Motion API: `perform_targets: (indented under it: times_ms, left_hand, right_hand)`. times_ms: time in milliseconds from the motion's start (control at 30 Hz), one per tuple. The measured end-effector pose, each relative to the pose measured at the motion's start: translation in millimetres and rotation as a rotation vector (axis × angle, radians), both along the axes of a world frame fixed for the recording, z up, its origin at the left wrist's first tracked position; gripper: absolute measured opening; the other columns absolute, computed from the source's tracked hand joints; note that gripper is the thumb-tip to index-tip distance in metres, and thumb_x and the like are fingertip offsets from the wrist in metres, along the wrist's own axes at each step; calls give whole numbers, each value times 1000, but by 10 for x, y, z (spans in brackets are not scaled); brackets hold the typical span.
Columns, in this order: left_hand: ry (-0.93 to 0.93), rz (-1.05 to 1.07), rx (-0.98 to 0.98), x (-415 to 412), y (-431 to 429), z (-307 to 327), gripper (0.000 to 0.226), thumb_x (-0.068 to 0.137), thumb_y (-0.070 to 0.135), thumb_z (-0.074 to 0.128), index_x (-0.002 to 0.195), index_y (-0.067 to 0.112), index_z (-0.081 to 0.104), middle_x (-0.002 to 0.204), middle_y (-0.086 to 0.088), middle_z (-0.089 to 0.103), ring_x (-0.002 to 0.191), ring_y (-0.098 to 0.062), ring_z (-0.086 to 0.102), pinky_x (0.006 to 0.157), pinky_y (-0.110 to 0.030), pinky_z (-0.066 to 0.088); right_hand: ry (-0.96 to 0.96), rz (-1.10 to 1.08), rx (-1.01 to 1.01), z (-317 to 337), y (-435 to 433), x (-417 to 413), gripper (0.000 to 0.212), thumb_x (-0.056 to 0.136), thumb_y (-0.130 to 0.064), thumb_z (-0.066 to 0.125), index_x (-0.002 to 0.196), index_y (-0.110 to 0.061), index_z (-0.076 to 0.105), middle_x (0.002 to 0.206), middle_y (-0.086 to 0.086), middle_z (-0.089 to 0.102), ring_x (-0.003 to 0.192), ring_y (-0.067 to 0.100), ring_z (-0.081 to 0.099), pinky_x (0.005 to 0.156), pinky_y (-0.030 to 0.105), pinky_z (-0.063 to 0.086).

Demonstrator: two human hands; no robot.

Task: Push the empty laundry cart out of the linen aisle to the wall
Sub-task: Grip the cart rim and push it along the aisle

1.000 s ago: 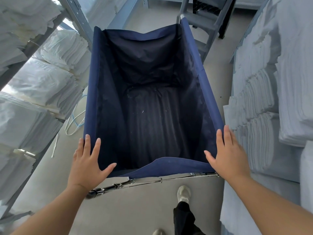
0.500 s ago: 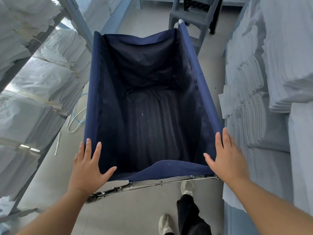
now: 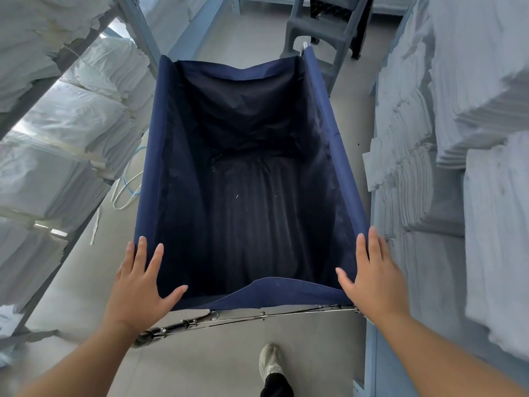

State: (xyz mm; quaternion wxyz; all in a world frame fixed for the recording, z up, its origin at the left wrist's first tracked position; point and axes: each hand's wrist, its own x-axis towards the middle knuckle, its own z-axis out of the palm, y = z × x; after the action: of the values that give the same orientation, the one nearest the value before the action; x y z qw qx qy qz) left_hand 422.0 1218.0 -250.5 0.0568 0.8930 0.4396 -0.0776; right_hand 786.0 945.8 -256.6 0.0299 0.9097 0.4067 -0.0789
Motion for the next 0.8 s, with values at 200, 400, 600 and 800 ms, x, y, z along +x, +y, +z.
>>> perform_targets:
  times_ms: [200,400,600,800]
  left_hand:
    - [-12,7,13,-243,-411,-2,99,75,77,41,148,10,40,161,-22,22,150,-43,12,108,-59,36]
    - [-11,7,30,-538,-837,-26,99,75,77,41,147,10,41,161,-22,22,149,-43,12,106,-60,38]
    - [-10,13,37,-819,-1281,-11,99,74,77,41,146,9,42,160,-23,23,148,-45,14,103,-61,41]
    - [-8,31,41,-1160,-1702,-39,100,75,78,41,148,11,38,162,-20,19,150,-42,10,105,-62,39]
  right_hand:
    - [10,8,3,-3,-363,-227,88,86,-49,66,152,-1,33,164,22,22,145,41,36,95,49,54]
    - [5,11,5,13,-771,-504,86,88,-48,64,152,-2,31,164,21,21,145,40,36,96,49,54]
    - [10,15,1,32,-1170,-793,86,89,-49,62,153,-3,30,165,19,19,146,38,34,91,48,56]
    - [7,15,11,43,-1592,-1101,86,86,-50,65,152,-3,33,163,20,24,143,39,38,88,50,56]
